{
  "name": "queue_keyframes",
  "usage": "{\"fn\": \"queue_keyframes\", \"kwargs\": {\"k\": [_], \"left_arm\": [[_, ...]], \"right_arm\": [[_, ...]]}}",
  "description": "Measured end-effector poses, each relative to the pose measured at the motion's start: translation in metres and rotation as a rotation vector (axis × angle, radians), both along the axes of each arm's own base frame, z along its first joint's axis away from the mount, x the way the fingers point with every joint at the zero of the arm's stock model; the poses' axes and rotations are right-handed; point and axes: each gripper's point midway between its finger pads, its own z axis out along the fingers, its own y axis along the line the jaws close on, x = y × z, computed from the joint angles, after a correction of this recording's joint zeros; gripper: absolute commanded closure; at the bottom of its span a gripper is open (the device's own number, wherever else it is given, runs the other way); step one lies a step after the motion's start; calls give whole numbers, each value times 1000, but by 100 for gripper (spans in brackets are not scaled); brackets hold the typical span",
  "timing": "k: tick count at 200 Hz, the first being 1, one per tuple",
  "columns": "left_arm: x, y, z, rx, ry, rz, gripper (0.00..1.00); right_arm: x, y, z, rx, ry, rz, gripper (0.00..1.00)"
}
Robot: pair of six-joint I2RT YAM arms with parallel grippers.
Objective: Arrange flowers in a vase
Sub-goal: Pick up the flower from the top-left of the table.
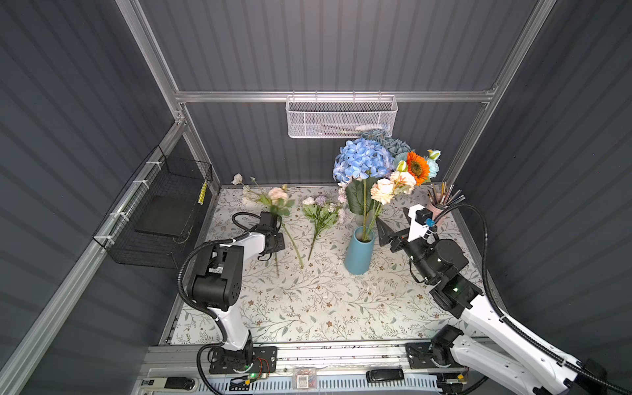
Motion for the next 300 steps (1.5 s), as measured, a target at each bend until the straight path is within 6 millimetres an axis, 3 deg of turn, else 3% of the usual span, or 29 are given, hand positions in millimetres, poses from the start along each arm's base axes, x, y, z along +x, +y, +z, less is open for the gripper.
{"fn": "queue_keyframes", "kwargs": {"k": [80, 106, 125, 174, 228, 262, 300], "left_arm": [[-5, -26, 1, -25, 3, -82, 100], [-8, -37, 16, -69, -24, -105, 100], [-6, -43, 47, -118, -99, -108, 100], [1, -54, 164, -285, -441, -102, 100], [-25, -78, 267, -543, -794, -225, 100], [-53, -109, 318, -657, -947, -402, 100], [-92, -154, 344, -711, -1018, -607, 100]], "right_arm": [[-1, -2, 5, 10, -18, -7, 1], [-1, -2, 5, 11, -18, -7, 1], [-1, -2, 5, 11, -18, -6, 1], [-9, 4, 12, 21, -28, 50, 1], [-32, 29, 43, 44, -60, 249, 14], [-29, 53, 52, 39, -35, 355, 24], [-24, 86, 57, 23, 6, 480, 29]]}}
